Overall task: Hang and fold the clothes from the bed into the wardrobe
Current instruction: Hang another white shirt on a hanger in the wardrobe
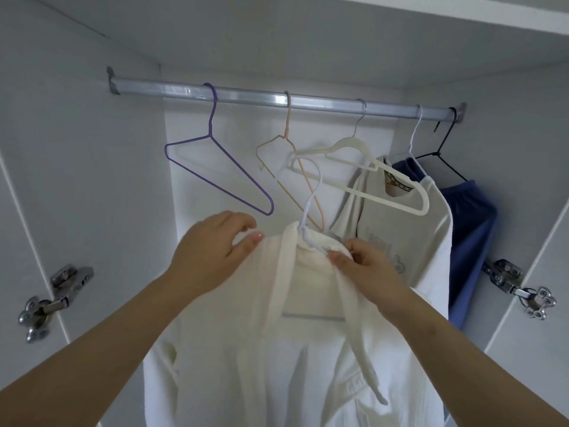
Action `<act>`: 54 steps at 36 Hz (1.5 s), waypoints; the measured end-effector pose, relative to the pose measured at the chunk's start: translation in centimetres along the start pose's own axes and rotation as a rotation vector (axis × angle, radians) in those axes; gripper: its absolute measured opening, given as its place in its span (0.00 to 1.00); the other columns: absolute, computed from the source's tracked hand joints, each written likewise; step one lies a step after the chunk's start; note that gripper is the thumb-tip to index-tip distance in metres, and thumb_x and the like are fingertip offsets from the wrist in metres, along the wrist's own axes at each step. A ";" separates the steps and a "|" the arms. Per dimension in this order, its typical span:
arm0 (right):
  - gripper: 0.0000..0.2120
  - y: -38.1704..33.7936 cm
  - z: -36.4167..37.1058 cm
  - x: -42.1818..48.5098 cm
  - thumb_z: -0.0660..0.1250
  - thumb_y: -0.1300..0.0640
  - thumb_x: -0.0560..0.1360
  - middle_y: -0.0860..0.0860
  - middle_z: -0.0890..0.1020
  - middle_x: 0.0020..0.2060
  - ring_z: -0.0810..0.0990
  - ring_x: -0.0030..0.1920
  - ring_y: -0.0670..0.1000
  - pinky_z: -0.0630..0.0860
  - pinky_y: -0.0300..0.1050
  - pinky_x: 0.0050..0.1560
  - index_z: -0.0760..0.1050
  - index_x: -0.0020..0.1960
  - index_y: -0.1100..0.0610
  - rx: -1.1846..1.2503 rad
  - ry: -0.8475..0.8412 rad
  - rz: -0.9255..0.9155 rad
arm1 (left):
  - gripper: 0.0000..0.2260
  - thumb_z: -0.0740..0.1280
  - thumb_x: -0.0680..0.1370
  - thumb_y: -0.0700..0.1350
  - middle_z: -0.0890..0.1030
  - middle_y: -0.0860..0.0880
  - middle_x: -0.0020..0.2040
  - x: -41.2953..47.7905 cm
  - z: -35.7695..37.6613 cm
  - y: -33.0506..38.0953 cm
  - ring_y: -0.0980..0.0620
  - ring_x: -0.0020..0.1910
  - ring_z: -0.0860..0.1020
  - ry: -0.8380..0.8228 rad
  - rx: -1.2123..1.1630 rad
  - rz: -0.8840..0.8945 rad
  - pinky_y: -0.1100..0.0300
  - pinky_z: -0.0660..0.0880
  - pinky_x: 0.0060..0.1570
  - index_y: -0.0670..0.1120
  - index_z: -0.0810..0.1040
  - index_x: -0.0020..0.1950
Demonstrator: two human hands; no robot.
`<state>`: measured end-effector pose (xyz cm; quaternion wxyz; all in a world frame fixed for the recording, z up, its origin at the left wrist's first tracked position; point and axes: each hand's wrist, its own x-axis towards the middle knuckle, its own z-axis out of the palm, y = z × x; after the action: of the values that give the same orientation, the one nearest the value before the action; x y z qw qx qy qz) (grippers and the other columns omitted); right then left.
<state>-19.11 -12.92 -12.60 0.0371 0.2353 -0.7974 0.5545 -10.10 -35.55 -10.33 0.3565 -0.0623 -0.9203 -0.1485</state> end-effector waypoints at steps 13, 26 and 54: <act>0.19 -2.5 2.0 -0.2 0.59 0.44 0.77 0.46 0.77 0.33 0.76 0.38 0.47 0.71 0.44 0.44 0.74 0.41 0.59 0.020 -0.012 0.046 | 0.15 0.61 0.76 0.59 0.65 0.54 0.26 0.5 2.9 1.2 0.51 0.30 0.68 -0.011 0.092 -0.040 0.65 0.58 0.28 0.50 0.66 0.38; 0.10 -1.1 0.4 0.4 0.61 0.54 0.78 0.47 0.72 0.35 0.70 0.34 0.44 0.66 0.30 0.31 0.66 0.39 0.55 -0.057 0.190 -0.062 | 0.08 0.62 0.75 0.60 0.76 0.59 0.36 -0.1 1.9 -0.2 0.60 0.35 0.72 -0.203 -0.013 -0.099 0.68 0.63 0.32 0.57 0.72 0.47; 0.28 -0.4 -0.9 -0.5 0.47 0.40 0.80 0.48 0.73 0.29 0.74 0.36 0.51 0.66 0.44 0.40 0.72 0.32 0.55 -0.481 0.089 0.056 | 0.04 0.70 0.73 0.50 0.75 0.67 0.33 -0.8 2.5 1.7 0.63 0.35 0.73 -0.008 -0.176 -0.146 0.66 0.64 0.29 0.52 0.77 0.40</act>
<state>-18.65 -12.06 -12.11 0.1119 0.1726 -0.9103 0.3591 -10.70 -33.18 -12.26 0.3342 -0.0266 -0.9072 -0.2541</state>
